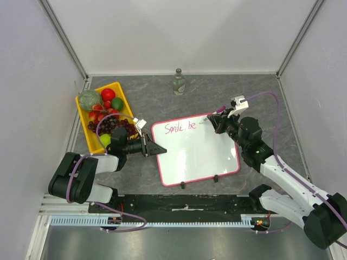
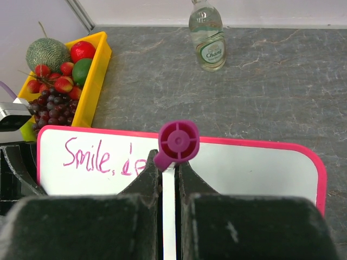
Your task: Write a sentence on the whiteboard
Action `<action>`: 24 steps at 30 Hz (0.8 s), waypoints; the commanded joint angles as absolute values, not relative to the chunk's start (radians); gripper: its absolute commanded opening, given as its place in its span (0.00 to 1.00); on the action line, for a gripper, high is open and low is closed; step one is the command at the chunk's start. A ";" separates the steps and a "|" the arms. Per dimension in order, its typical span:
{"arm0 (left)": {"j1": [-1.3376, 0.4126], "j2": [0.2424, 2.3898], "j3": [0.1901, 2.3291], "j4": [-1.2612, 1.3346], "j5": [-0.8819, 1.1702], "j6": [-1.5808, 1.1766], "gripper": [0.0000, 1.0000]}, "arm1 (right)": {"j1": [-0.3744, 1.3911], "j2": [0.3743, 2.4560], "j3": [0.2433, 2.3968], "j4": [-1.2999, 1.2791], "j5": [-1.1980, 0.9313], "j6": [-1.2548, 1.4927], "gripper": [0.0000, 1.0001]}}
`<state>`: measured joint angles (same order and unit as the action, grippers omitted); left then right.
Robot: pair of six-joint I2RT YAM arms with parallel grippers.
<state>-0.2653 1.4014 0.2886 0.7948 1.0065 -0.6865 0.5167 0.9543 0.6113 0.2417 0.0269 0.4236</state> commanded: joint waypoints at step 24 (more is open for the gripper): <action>-0.276 1.408 0.267 0.756 0.959 -0.580 0.02 | 0.512 0.919 0.578 0.233 0.112 0.419 0.00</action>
